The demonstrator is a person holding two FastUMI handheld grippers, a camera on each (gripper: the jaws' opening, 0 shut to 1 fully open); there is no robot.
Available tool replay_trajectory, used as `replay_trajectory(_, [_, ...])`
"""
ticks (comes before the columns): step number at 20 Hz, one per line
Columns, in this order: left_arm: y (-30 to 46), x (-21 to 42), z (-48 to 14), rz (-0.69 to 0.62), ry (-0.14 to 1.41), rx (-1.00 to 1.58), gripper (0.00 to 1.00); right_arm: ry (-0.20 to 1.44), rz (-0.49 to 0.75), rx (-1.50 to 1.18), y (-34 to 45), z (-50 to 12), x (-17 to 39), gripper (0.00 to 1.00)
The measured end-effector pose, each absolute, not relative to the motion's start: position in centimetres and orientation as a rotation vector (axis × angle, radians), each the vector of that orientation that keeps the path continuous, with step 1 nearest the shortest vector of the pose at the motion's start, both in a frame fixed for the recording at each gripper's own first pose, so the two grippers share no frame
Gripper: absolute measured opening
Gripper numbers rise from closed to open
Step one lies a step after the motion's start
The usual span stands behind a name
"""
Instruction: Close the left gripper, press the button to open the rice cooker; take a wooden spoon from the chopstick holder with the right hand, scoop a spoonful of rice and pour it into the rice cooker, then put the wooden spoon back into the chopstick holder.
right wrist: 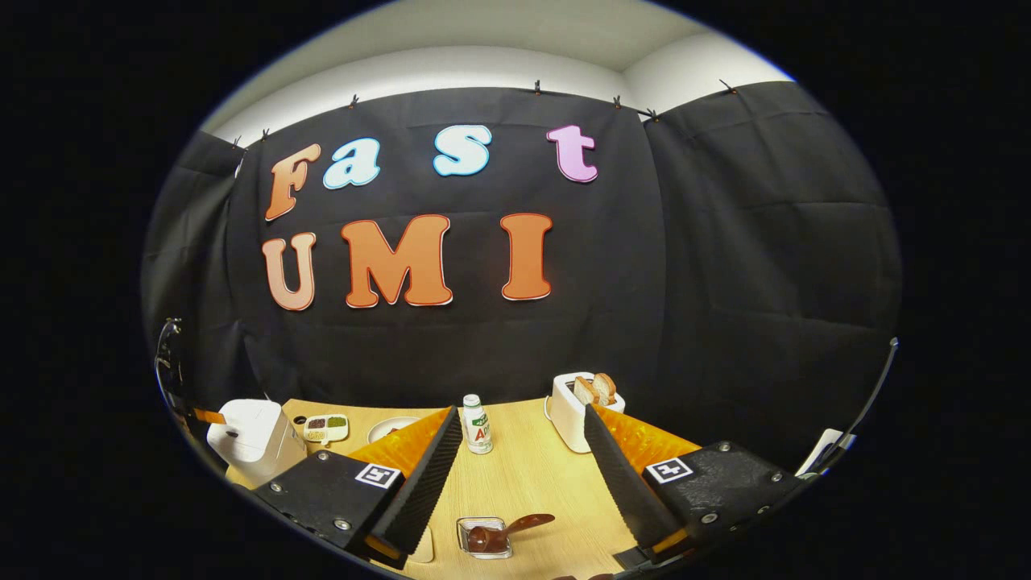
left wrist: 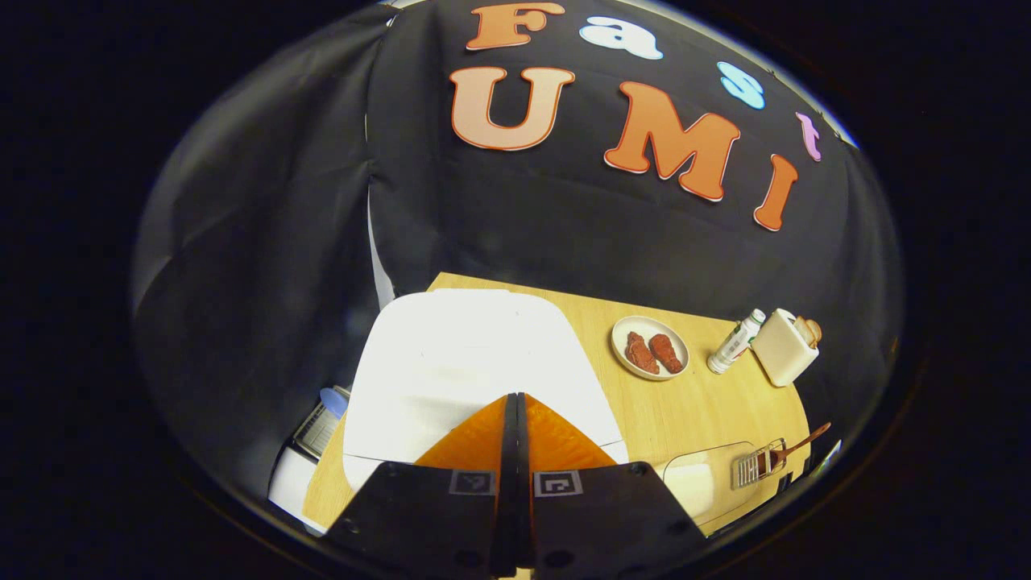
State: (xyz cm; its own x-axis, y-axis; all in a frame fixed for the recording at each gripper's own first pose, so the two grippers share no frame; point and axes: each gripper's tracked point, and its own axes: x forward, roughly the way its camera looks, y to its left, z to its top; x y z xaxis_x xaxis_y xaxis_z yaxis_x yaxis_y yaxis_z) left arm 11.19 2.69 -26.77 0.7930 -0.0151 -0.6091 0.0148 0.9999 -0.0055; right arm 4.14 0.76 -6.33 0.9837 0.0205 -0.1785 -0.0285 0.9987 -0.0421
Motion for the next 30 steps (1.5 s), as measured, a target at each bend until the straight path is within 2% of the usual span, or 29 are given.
replay_trajectory(4, [3.8,10.8,-28.7,0.002,0.705,0.015,0.02,0.188,0.038,-0.037,1.2,-6.7,4.3,0.95])
replay_trajectory(9, [3.6,10.6,-30.3,0.007,0.753,-0.084,0.04,0.202,0.046,-0.061,1.5,-7.0,4.4,0.95])
replay_trajectory(13, [3.8,10.7,-29.6,0.024,0.686,-0.151,0.03,0.211,0.054,-0.061,2.2,-7.4,4.5,0.95])
replay_trajectory(15, [3.8,10.7,-28.1,0.032,0.634,-0.112,0.03,0.201,0.057,-0.059,2.1,-7.2,4.5,0.95])
replay_trajectory(19, [3.5,11.5,-20.4,0.041,0.462,-0.086,0.03,0.204,0.051,-0.033,1.8,-7.6,4.4,0.95])
replay_trajectory(20, [3.7,11.7,-18.5,0.046,0.427,-0.084,0.04,0.207,0.049,-0.032,1.7,-7.8,4.3,1.0])
replay_trajectory(21, [3.7,11.4,-17.5,0.043,0.407,-0.087,0.04,0.21,0.049,-0.032,1.6,-8.1,4.3,1.0])
replay_trajectory(22, [3.6,11.1,-16.7,0.044,0.393,-0.094,0.04,0.214,0.05,-0.034,1.6,-8.3,4.3,1.0])
replay_trajectory(23, [3.7,10.9,-16.0,0.044,0.377,-0.101,0.04,0.214,0.049,-0.038,1.5,-8.5,4.2,0.95])
replay_trajectory(30, [4.8,8.8,-13.1,0.076,0.293,-0.033,0.04,0.22,0.037,0.007,0.8,-10.2,4.1,0.95])
